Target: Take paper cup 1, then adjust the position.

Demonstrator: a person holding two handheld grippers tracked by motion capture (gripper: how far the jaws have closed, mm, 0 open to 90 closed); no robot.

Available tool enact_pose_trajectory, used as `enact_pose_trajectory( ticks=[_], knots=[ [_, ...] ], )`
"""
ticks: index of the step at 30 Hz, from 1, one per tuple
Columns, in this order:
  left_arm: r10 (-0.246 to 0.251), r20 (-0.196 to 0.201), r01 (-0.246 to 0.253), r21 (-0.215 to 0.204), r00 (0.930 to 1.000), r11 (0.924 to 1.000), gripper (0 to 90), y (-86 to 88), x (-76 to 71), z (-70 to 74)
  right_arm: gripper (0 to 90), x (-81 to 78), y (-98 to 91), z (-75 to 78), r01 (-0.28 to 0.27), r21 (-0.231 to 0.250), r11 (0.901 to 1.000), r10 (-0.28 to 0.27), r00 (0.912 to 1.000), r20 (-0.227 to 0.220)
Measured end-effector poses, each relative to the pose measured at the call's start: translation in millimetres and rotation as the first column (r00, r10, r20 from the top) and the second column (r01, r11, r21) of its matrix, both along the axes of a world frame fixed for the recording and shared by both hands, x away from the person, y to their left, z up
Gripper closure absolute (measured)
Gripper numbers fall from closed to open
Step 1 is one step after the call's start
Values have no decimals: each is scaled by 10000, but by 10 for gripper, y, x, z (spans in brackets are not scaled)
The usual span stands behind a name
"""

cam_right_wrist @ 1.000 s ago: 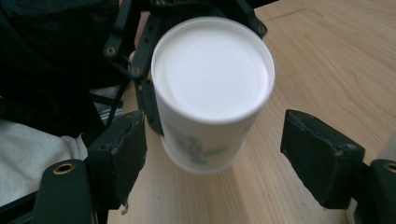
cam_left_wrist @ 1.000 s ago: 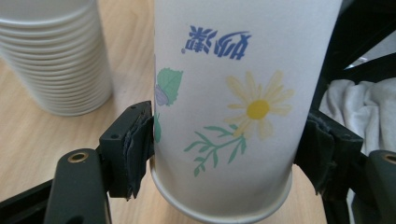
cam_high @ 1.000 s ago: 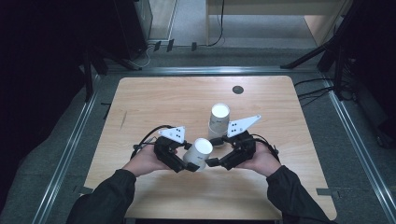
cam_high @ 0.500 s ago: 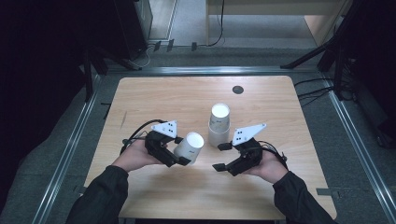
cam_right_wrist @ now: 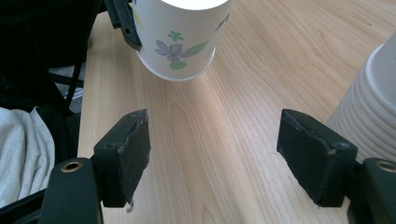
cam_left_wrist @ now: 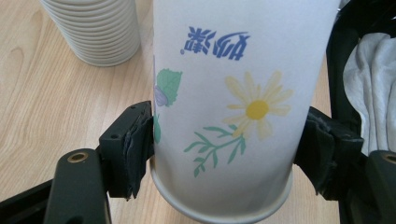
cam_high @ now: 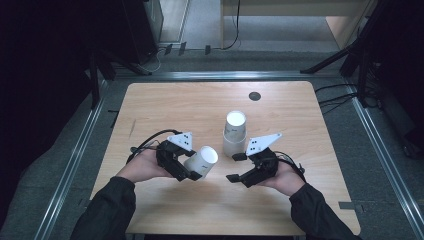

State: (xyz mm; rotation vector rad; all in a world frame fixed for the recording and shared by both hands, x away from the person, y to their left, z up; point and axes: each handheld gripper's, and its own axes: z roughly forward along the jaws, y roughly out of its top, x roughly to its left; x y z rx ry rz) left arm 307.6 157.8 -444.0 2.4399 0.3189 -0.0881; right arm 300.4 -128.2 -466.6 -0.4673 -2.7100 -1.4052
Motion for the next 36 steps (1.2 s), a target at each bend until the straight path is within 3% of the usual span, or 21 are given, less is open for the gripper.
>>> enact_pose_trajectory(
  ticks=[10,13,14,20,27,36],
  knots=[
    [-504,0,503,560,9987,9972,259,-82,48,72,256,8,9,23,-94,334,9994,92,9999,77],
    [-688,88,677,928,9976,9934,259,-129,76,108,253,12,16,24,-126,412,9991,123,9999,84],
    [-849,166,823,1205,9962,9893,260,-171,92,144,247,14,30,26,-109,455,9989,107,9999,50],
    [-1232,156,1192,1582,9923,9802,260,-268,111,203,232,21,60,25,-167,576,9982,164,9999,45],
    [-1646,53,1580,2500,9864,9553,260,-376,42,43,221,7,141,10,-468,605,9971,465,9989,71],
    [-1824,-116,1787,2703,9832,9460,260,-462,17,2,222,0,292,-15,-798,542,9953,798,9968,24]
  ],
)
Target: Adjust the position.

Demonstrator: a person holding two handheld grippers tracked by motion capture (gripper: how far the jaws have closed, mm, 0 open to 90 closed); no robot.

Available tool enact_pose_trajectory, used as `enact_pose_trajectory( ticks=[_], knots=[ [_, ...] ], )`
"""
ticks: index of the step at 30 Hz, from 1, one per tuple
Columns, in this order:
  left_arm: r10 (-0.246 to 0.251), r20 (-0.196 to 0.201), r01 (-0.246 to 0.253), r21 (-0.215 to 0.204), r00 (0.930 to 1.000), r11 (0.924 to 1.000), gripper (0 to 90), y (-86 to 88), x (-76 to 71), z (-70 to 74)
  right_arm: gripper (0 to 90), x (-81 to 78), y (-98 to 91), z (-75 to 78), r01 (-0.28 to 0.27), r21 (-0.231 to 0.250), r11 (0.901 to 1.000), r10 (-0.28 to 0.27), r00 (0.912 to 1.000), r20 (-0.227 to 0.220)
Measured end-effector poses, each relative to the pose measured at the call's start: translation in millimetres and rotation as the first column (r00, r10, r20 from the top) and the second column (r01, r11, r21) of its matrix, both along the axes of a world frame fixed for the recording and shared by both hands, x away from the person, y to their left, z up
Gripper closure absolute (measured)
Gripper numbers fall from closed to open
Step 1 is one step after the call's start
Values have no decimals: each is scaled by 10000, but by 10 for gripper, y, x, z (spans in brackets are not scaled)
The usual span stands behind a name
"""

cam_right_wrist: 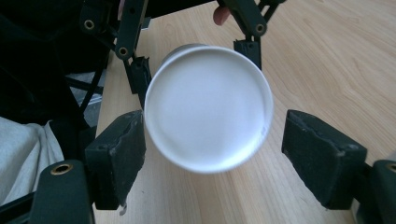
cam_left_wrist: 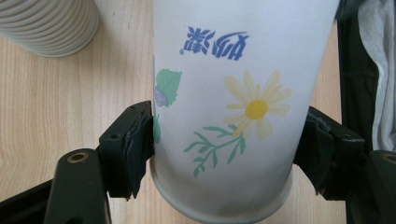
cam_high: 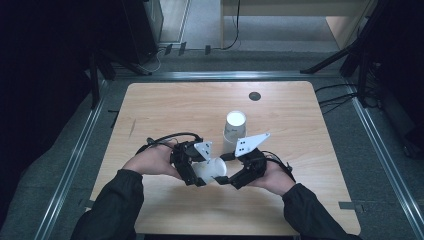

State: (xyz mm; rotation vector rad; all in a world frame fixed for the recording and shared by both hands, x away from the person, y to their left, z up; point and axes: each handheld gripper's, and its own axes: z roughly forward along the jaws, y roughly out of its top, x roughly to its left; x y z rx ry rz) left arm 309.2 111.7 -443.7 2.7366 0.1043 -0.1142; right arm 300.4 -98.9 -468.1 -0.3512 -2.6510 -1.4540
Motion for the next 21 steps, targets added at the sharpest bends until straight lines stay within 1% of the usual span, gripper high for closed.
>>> enact_pose_trajectory(
  ticks=[1,2,3,4,6,7,8,15,16,21],
  knots=[
    [14,4,-14,48,10000,10000,260,-5,-1,-3,222,-4,51,-15,-119,-59,9999,119,9999,8],
    [16,-9,-16,91,10000,10000,260,-10,-3,-6,222,-4,51,-15,-119,-59,9999,119,9999,8],
    [30,-43,-29,193,10000,9998,260,-19,-7,-20,222,-5,91,-29,-179,-100,9998,180,9998,49],
    [30,-43,-29,193,10000,9998,260,-19,-7,-20,222,-8,102,-32,-189,-132,9997,188,9998,-15],
    [28,-15,-27,339,10000,9994,260,-33,-11,-38,224,-7,127,-44,-202,-195,9996,201,9998,-21],
    [28,-15,-27,339,10000,9994,259,-33,-11,-38,224,-7,127,-44,-202,-195,9996,201,9998,-21],
    [-25,-3,25,456,10000,9990,260,-43,-9,-44,234,-5,151,-55,-239,-235,9994,238,9997,-21],
    [-26,-35,28,424,10000,9991,259,-63,-23,-57,294,-8,184,-72,-326,-366,9988,325,9995,-34],
    [-19,-33,21,444,10000,9990,259,-62,-19,-60,332,-4,185,-75,-381,-364,9986,382,9993,31],
    [24,-136,-21,277,9999,9996,251,-40,-3,-69,334,-2,184,-71,-371,-389,9986,369,9993,-63]
  ],
)
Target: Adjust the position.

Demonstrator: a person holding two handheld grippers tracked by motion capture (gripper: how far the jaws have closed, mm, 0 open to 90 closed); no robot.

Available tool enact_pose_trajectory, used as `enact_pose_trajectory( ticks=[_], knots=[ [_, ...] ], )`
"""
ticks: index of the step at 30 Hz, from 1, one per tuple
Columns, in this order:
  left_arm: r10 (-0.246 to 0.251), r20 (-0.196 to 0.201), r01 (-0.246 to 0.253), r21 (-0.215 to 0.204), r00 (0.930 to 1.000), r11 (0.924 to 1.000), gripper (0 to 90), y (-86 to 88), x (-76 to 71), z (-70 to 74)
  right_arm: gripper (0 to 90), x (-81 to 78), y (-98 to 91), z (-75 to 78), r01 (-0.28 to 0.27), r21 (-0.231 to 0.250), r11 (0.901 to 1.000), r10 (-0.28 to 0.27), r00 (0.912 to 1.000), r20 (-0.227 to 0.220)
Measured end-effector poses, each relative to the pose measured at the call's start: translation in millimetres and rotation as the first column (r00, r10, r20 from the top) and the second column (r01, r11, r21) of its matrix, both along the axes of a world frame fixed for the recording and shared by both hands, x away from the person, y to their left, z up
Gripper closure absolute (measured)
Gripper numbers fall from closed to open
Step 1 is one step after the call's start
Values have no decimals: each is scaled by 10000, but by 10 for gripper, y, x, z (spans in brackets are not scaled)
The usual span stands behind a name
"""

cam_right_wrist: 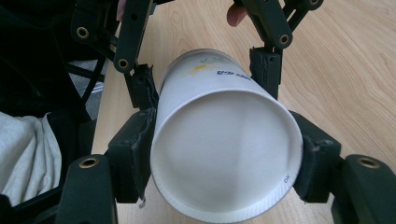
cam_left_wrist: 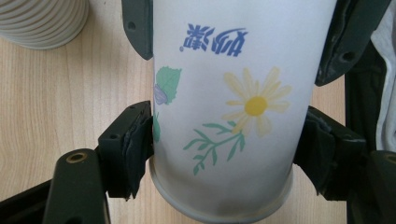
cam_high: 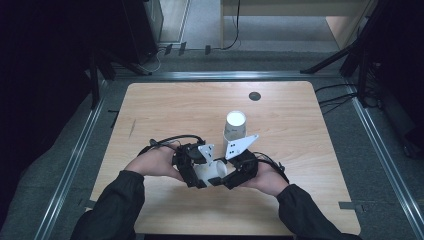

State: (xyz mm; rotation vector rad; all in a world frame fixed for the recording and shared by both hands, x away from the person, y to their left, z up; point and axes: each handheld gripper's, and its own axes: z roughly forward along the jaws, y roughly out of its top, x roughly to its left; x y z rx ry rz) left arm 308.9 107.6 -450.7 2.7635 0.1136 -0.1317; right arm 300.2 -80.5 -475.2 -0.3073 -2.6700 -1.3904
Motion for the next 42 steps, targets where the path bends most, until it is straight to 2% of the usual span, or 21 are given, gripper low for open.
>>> enact_pose_trajectory(
  ticks=[2,4,6,9,10,11,12,14,20,21,22,23,24,25,27,28,29,33,35,37,42],
  knots=[
    [132,-33,-132,-138,9999,9998,232,10,10,4,332,0,-3,8,22,12,10000,-22,10000,-6],
    [565,-262,-575,-392,9981,9976,108,21,32,8,332,8,-35,42,176,84,9998,-176,9998,7],
    [688,-233,-702,-645,9974,9954,71,48,49,20,332,26,-62,58,210,202,9996,-212,9997,115],
    [864,-188,-877,-908,9961,9920,23,79,66,26,332,42,-120,95,350,360,9987,-353,9994,57],
    [1000,-257,-1024,-1198,9947,9875,23,120,77,29,332,46,-140,109,394,459,9982,-397,9992,72],
    [1000,-257,-1024,-1198,9947,9875,23,120,77,29,332,46,-140,109,394,459,9982,-397,9992,72],
    [1078,-417,-1130,-1552,9933,9814,24,171,87,38,332,57,-191,140,457,643,9969,-464,9989,95],
    [1126,-488,-1195,-1738,9924,9775,23,197,91,43,332,63,-227,161,510,790,9956,-520,9986,106],
    [1855,-520,-1926,-2716,9813,9429,24,372,88,32,332,68,-328,223,669,1276,9896,-683,9976,71],
    [2101,-730,-2224,-2987,9749,9281,24,428,81,22,332,69,-356,240,733,1404,9874,-758,9970,129],
    [2192,-811,-2336,-3090,9723,9219,24,450,73,18,332,69,-371,249,740,1479,9862,-768,9970,131],
    [2192,-811,-2336,-3090,9723,9219,24,450,73,18,332,67,-385,257,772,1541,9850,-796,9968,93],
    [2305,-861,-2461,-3295,9692,9115,24,475,47,12,332,71,-399,265,774,1610,9839,-801,9967,101],
    [2305,-861,-2461,-3295,9692,9115,24,475,47,12,332,71,-399,265,774,1610,9839,-801,9967,101],
    [2447,-1055,-2663,-3532,9638,8968,24,483,24,5,332,74,-426,280,801,1795,9805,-825,9966,60],
    [2529,-1158,-2780,-3730,9605,8852,24,482,0,6,332,76,-447,292,801,1956,9774,-816,9967,-1],
    [2529,-1158,-2780,-3730,9605,8852,24,482,0,6,332,76,-447,292,801,1956,9774,-816,9967,-1],
    [2567,-1488,-2964,-4397,9550,8478,24,452,-70,18,332,74,-474,305,733,2202,9727,-716,9973,-158],
    [2552,-1482,-2949,-4501,9555,8428,24,435,-100,20,332,68,-477,307,673,2239,9723,-650,9977,-178],
    [2568,-1629,-3039,-4820,9526,8218,24,418,-121,-11,332,62,-474,308,562,2384,9695,-511,9983,-275],
    [2553,-1681,-3055,-4917,9521,8154,25,385,-111,-37,332,55,-466,314,480,2558,9655,-391,9984,-398]
  ],
)
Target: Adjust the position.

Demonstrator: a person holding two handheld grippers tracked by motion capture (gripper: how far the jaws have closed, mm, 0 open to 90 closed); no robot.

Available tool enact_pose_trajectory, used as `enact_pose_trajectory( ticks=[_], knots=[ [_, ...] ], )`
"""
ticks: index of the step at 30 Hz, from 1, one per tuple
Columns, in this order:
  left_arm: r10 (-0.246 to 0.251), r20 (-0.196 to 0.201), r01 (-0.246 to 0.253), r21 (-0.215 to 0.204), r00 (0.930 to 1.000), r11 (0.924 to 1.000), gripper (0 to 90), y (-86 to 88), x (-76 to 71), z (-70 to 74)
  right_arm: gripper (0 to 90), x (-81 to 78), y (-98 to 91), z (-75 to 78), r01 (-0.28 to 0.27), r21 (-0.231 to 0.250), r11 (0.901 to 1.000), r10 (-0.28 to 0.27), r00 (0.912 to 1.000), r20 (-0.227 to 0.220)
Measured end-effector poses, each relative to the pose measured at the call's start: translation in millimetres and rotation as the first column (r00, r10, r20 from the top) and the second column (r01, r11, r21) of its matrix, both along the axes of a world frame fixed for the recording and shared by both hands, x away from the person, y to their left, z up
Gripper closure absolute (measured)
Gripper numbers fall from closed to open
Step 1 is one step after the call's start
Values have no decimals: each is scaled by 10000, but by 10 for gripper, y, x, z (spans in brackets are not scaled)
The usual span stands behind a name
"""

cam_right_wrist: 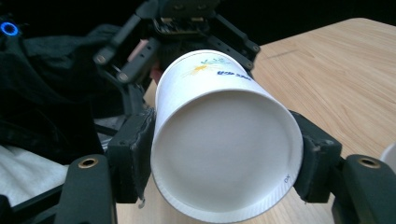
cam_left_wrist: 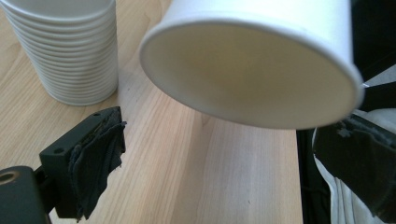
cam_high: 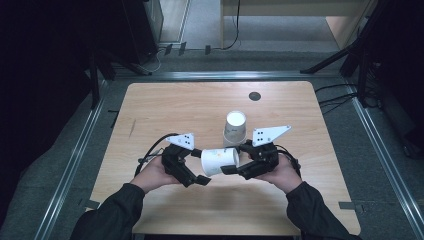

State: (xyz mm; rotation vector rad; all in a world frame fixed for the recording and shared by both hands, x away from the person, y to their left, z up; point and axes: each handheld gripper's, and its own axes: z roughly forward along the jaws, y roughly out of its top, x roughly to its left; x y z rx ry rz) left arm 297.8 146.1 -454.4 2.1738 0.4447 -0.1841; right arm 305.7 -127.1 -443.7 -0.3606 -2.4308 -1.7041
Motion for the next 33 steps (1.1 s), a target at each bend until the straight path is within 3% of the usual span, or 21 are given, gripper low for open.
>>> enact_pose_trajectory(
  ticks=[6,10,12,18,19,33],
  knots=[
    [-98,-19,97,-535,9999,9985,64,13,13,5,331,-5,18,-10,-201,62,9998,202,9997,-132],
    [-234,55,237,-665,9997,9975,77,17,12,13,331,-12,40,-25,-290,62,9996,291,9993,-220],
    [-305,37,306,-770,9995,9966,134,17,6,16,332,-11,58,-37,-340,25,9994,340,9992,-218],
    [-480,251,498,-755,9985,9959,155,6,-10,26,332,-10,78,-49,-381,-33,9993,380,9988,-297],
    [-540,317,563,-770,9980,9954,200,6,-18,28,332,-11,91,-60,-395,-104,9992,391,9986,-344],
    [-670,367,684,-384,9971,9969,231,10,-13,29,334,-10,110,-87,-439,-312,9986,426,9983,-400]
  ],
)
